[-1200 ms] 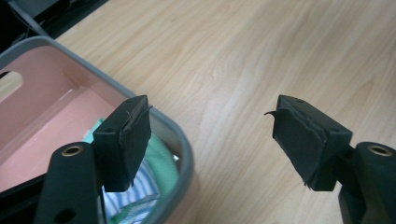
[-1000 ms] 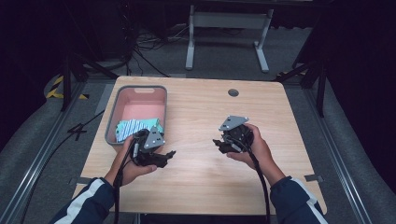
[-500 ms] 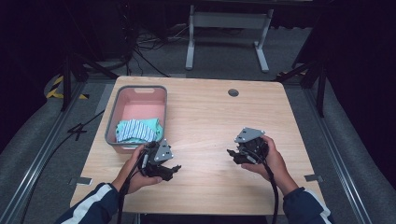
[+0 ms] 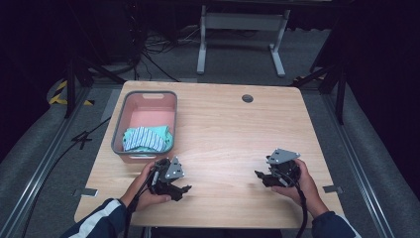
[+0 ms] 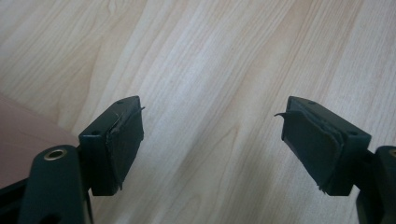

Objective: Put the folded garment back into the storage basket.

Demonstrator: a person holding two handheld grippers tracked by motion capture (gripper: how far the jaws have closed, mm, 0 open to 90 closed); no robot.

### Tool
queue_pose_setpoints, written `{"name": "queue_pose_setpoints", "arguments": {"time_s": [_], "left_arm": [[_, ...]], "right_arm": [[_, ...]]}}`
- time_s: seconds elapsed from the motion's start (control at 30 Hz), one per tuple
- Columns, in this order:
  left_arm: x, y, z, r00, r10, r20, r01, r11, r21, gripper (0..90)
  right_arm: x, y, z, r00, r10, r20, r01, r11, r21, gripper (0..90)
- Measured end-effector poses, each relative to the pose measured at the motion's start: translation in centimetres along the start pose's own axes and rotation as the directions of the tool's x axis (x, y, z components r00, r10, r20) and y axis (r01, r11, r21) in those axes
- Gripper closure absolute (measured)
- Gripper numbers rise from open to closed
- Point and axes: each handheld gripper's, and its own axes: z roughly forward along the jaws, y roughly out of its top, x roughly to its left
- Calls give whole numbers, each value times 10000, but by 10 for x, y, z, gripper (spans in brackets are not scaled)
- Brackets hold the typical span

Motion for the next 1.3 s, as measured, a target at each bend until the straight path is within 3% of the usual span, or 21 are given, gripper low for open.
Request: {"name": "queue_pose_setpoints", "arguments": {"time_s": [0.33,0.4,0.47,0.53,0.63,0.7,1.3], "left_arm": [[0,-15,7,9974,-368,624,375,9992,-103,189],[1,-19,10,9974,-253,681,255,9997,-17,187],[2,-22,15,9953,-421,868,413,9991,106,171],[4,-25,17,9904,-736,1167,756,9971,-122,162],[6,-29,17,9905,-568,1252,619,9974,-373,154],[6,-33,18,9899,-537,1310,639,9952,-745,149],[6,-31,20,9900,-504,1317,593,9962,-645,113]], "right_arm": [[-8,-39,-3,9962,821,-296,-828,9963,-225,277],[-10,-47,-2,9938,1010,-457,-1023,9944,-261,266],[-12,-55,-1,9894,1326,-599,-1351,9901,-386,259],[-13,-62,1,9853,1533,-750,-1563,9871,-350,242],[-13,-69,1,9783,1837,-958,-1891,9806,-514,232],[-12,-72,0,9778,1880,-924,-1944,9786,-667,222],[-12,-76,-1,9771,1946,-858,-2006,9774,-673,185]]}}
